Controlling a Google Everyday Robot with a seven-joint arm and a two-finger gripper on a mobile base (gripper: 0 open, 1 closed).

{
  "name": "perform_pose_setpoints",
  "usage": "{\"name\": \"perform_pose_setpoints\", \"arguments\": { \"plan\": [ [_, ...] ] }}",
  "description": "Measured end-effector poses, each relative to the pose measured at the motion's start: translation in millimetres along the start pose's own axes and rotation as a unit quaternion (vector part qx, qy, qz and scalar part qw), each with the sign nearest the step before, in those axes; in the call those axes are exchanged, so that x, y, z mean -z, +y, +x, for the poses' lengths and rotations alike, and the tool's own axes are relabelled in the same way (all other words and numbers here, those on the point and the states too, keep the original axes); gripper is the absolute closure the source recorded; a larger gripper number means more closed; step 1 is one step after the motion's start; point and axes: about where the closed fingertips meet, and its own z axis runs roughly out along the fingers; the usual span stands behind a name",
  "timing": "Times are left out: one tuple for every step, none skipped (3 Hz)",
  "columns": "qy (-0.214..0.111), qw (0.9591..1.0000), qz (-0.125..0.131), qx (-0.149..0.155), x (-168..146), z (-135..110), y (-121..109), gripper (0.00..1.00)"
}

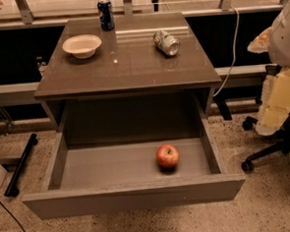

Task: Pick apple from top drawer and place on counter

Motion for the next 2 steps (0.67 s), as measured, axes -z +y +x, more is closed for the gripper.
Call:
{"name": "perform_pose_setpoints", "arguments": {
  "plan": [
    [0.0, 1.0, 0.0, 0.0, 0.0, 0.0, 0.0, 0.0],
    [-0.014, 0.9999, -0.001, -0.003, -8.5, -5.9, 0.0, 0.0]
  ]
}}
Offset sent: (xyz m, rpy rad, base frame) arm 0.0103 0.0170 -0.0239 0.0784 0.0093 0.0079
